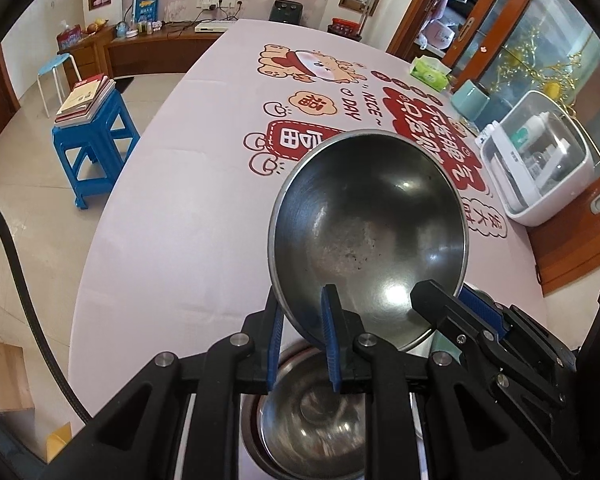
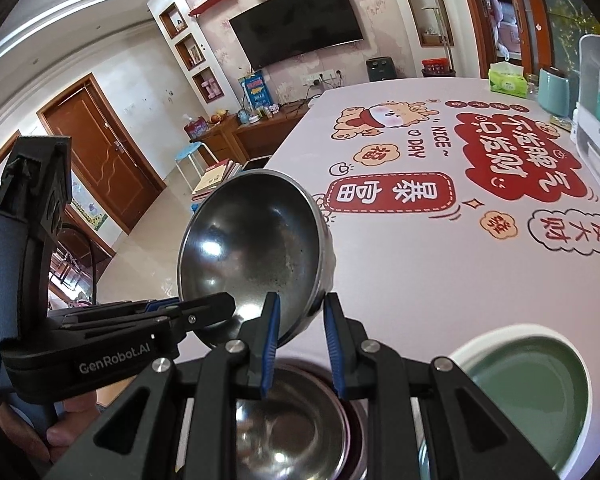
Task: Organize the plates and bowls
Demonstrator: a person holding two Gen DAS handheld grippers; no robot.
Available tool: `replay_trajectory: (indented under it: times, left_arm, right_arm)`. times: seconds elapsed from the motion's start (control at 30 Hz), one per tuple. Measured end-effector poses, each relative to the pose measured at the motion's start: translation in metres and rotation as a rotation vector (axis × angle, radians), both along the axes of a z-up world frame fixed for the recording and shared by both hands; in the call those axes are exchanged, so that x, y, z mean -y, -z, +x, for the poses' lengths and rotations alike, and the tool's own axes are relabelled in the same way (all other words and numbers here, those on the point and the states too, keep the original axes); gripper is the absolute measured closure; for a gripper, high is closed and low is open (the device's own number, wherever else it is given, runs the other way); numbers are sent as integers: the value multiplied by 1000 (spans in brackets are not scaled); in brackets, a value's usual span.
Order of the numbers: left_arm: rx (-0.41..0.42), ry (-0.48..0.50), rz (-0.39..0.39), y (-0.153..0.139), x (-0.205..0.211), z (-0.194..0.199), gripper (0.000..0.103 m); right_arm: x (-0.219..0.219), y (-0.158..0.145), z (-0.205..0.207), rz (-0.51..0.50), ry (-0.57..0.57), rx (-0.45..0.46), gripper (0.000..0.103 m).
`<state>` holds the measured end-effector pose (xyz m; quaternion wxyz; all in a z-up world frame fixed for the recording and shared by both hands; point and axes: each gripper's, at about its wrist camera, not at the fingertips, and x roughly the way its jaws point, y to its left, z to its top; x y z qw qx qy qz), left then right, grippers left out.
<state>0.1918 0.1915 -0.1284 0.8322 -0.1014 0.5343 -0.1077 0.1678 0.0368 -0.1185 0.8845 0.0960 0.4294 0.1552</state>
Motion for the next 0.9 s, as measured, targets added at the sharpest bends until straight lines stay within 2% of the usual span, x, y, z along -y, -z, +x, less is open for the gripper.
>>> replay_trajectory:
  times: [0.43,0.9]
  left_arm:
    - [-13,17,-11,-1,5,-63,84]
    - [-96,29,-22,22,0,-104,83]
  right_arm:
    - [5,-1,-56,-17,10,-23,81]
    - [8,14,-96,-40,55,-107,81]
